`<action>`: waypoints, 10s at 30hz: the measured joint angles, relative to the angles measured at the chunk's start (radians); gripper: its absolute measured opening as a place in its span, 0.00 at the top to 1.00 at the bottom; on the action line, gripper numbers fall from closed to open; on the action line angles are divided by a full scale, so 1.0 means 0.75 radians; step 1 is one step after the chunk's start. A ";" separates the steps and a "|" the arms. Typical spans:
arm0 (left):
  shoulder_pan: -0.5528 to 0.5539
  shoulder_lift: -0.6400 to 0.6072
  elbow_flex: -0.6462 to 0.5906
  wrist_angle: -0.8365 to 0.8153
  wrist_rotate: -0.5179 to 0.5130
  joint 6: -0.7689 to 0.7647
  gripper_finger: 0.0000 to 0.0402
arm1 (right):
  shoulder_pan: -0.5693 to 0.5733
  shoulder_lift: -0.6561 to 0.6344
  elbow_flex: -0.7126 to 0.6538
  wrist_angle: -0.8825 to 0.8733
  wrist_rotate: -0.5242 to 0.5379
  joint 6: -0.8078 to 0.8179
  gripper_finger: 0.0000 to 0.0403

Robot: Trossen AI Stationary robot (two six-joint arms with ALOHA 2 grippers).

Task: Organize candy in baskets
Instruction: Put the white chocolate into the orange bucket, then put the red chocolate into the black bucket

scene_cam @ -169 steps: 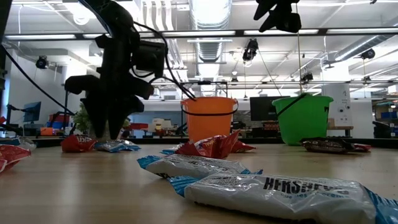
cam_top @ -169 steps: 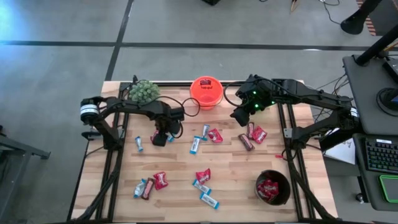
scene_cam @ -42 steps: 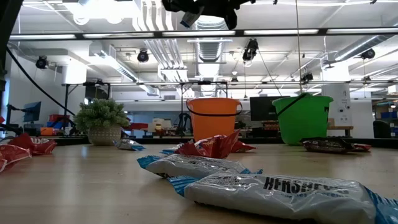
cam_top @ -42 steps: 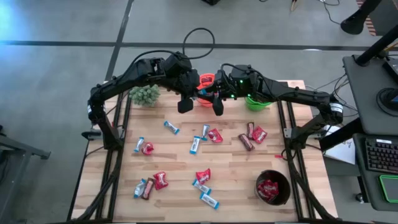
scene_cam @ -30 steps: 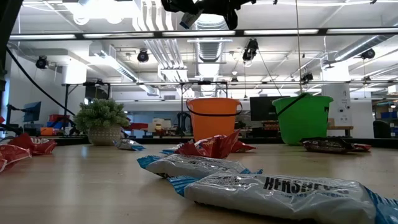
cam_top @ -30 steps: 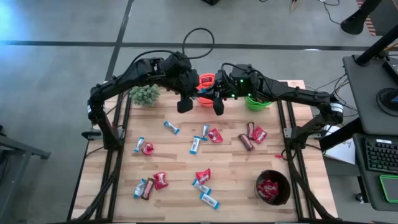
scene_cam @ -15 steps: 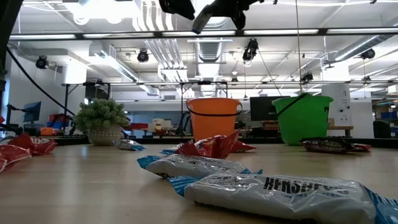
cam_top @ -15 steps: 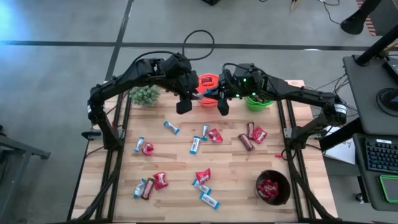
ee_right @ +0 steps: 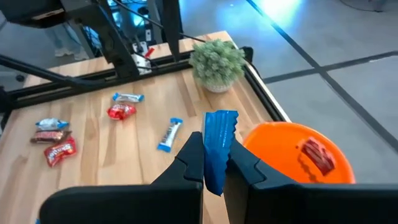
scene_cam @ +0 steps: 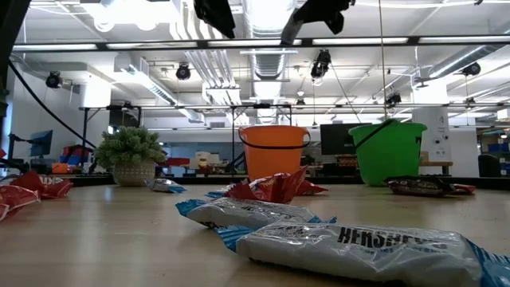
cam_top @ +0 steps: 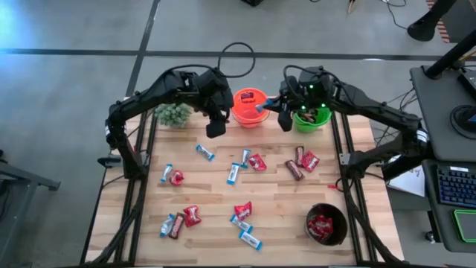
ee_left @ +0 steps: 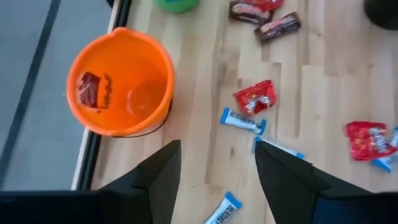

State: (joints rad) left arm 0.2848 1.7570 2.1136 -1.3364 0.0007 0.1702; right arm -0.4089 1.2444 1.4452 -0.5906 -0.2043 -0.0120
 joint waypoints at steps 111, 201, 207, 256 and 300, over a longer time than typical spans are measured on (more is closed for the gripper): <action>0.185 0.005 -0.001 -0.279 -0.627 0.120 0.54 | 0.177 0.338 -0.004 -0.317 0.024 0.673 0.49; 0.185 0.001 -0.001 -0.306 -0.501 0.241 0.54 | 0.392 0.218 0.028 -0.709 0.068 1.036 0.98; 0.185 0.001 -0.002 -0.307 -0.508 0.240 0.54 | 0.461 0.175 0.028 -0.763 0.072 1.102 0.98; 0.193 0.004 -0.001 -0.313 -0.726 0.130 0.54 | 1.575 0.166 0.028 -1.115 -0.009 2.007 0.98; 0.199 0.155 -0.002 -0.313 -0.442 -0.171 0.38 | 1.575 0.168 0.028 -1.123 -0.003 1.934 0.62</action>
State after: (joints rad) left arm 0.4339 1.8735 2.1124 -1.5708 -0.3309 0.0418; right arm 0.7723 1.3701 1.4662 -1.4325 -0.2066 1.4387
